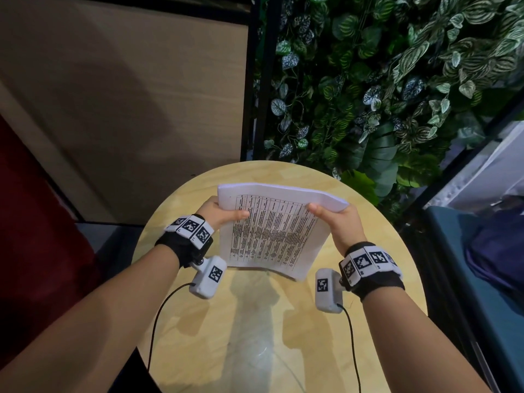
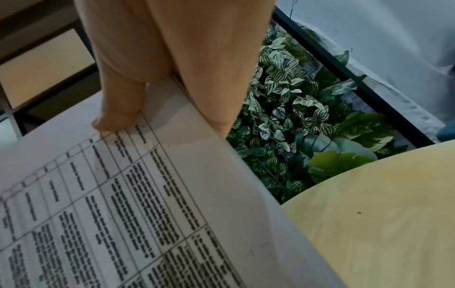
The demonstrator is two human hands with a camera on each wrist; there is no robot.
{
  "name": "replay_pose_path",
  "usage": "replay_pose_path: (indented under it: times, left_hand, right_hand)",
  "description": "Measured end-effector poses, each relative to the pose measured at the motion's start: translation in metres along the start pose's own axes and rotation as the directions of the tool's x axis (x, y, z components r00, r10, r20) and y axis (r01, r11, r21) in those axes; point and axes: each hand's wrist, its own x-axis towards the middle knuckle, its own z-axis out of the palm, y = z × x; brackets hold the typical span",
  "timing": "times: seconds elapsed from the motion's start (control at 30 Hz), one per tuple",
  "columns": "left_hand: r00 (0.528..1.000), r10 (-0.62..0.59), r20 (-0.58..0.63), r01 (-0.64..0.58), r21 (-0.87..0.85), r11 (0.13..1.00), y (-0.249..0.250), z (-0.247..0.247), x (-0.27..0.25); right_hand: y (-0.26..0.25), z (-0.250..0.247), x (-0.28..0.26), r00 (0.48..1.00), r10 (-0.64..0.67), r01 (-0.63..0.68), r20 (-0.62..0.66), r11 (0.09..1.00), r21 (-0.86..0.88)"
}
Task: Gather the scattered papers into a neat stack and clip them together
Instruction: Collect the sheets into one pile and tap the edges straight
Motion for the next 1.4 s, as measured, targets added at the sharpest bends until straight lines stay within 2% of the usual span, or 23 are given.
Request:
replay_pose_path:
  times: [0.13,0.2,0.3,0.43,0.53,0.67,0.83,0.93,1.07,1.2,1.4]
  left_hand:
    - [0.999,-0.031,-0.011,0.031,-0.011,0.999,-0.005,0.004,-0.006]
    - [0.996,-0.09,0.025,0.091,-0.031,0.995,-0.013,0.007,-0.009]
    - [0.99,-0.093,0.103,0.095,-0.016,0.995,-0.019,0.004,-0.005]
    - [0.994,-0.096,0.06,0.096,0.007,0.995,-0.017,-0.002,0.001]
    - [0.99,-0.115,0.08,0.114,0.016,0.993,-0.012,0.001,-0.002]
    - [0.996,-0.08,0.026,0.08,-0.027,0.996,-0.011,0.004,-0.001]
    - [0.994,-0.061,0.094,0.061,0.003,0.998,-0.02,0.001,-0.003]
    - [0.993,0.023,0.113,-0.019,-0.031,0.999,-0.02,-0.003,-0.003]
    - [0.991,0.108,0.083,-0.107,-0.014,0.994,-0.022,0.001,-0.005]
    - [0.996,0.041,-0.079,-0.045,-0.057,0.997,-0.026,0.005,-0.005]
    - [0.989,0.076,-0.13,-0.084,-0.056,0.995,-0.016,0.014,-0.007]
  right_hand:
    - [0.008,0.0,-0.007,1.0,0.009,-0.01,0.012,1.0,0.021]
    - [0.019,0.0,-0.01,0.998,0.06,-0.06,0.018,0.998,0.005]
    - [0.026,-0.004,-0.01,0.994,0.105,-0.105,0.039,0.994,-0.02]
    - [0.024,-0.005,-0.007,0.991,0.119,-0.118,0.058,0.993,-0.022]
    - [0.024,-0.004,-0.006,0.992,0.115,-0.114,0.049,0.993,-0.02]
    - [0.02,-0.003,-0.007,0.994,0.094,-0.095,0.051,0.995,0.016]
    - [0.018,-0.006,-0.011,0.988,0.132,-0.131,0.079,0.991,-0.021]
    - [0.014,-0.006,-0.011,0.99,0.12,-0.117,0.078,0.992,-0.044]
    - [0.009,-0.002,-0.013,0.988,0.113,-0.103,0.104,0.991,-0.089]
    - [0.006,0.003,-0.016,0.991,0.101,-0.091,0.091,0.991,-0.103]
    - [0.007,0.004,-0.017,0.997,0.082,-0.081,0.005,0.995,-0.06]
